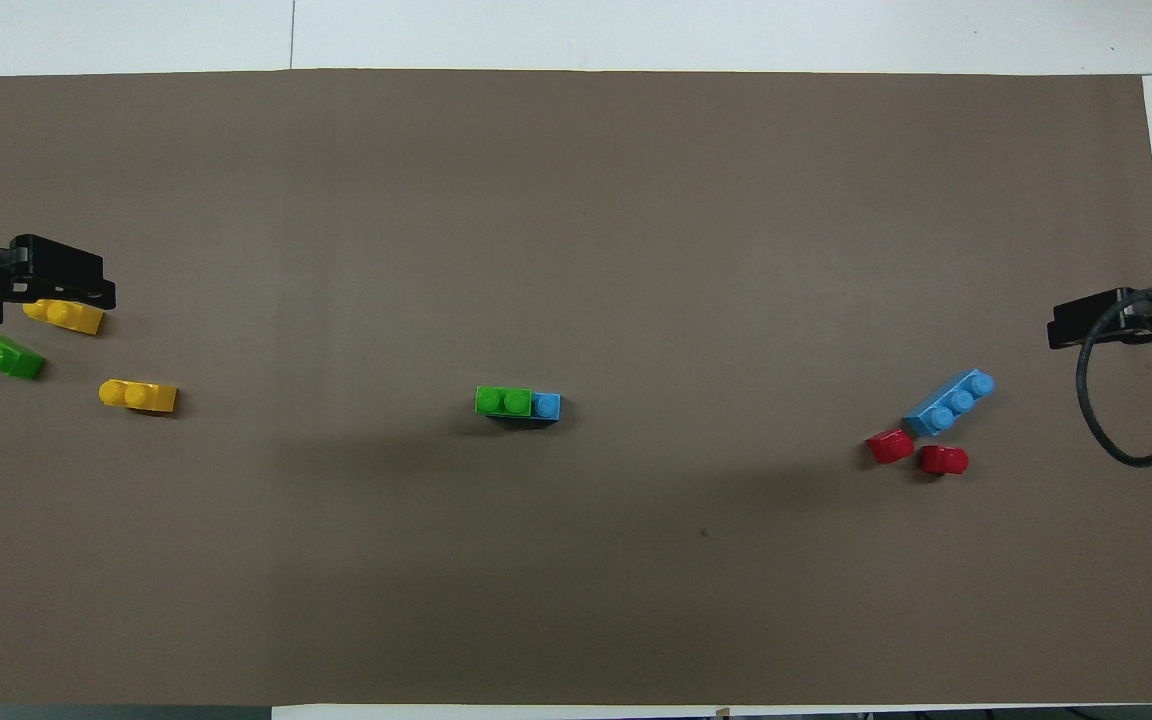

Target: Remove green block with left arm and hold with right

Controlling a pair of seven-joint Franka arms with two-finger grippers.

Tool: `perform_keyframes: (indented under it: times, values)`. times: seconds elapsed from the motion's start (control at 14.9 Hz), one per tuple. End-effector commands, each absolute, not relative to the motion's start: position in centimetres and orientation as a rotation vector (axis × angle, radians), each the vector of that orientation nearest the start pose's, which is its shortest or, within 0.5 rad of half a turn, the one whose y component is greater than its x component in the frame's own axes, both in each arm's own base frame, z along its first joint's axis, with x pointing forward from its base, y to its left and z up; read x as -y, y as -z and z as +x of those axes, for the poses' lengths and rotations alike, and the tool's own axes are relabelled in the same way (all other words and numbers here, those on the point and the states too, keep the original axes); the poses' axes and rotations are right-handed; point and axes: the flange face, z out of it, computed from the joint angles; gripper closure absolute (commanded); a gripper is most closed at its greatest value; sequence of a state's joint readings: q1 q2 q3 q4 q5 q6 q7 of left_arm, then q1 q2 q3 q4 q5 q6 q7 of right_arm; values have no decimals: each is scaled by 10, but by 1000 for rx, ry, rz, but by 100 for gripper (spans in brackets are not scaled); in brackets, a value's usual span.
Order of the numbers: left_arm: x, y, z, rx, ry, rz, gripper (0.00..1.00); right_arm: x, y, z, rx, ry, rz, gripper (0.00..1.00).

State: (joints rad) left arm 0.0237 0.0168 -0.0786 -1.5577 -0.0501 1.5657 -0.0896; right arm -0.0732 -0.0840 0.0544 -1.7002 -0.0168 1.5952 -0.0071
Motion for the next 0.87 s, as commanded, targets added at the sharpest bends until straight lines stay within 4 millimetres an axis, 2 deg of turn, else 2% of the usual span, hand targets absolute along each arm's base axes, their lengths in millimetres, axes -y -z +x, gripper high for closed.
perform_keyframes:
  times: [0.0, 0.2, 0.33, 0.47, 0.67, 0.8]
  values:
    - [30, -616, 559, 47, -16, -3179, 0, 8, -608, 532, -64, 10, -3165, 0]
    - [33, -607, 553, 78, -4, -3176, 0, -1, -599, 536, -292, 49, -3148, 0]
    - [40, -597, 547, 241, 19, -3167, 0, -28, -591, 538, -460, 56, -3115, 0]
    - [47, -587, 541, 459, 41, -3146, 0, -51, -576, 537, -691, 17, -3012, 0]
    - [79, -571, 530, 670, 53, -3111, 0, -89, -541, 532, -1085, -118, -2791, 0]
    - [100, -566, 524, 872, 82, -3074, 0, -118, -521, 532, -1321, -197, -2633, 0]
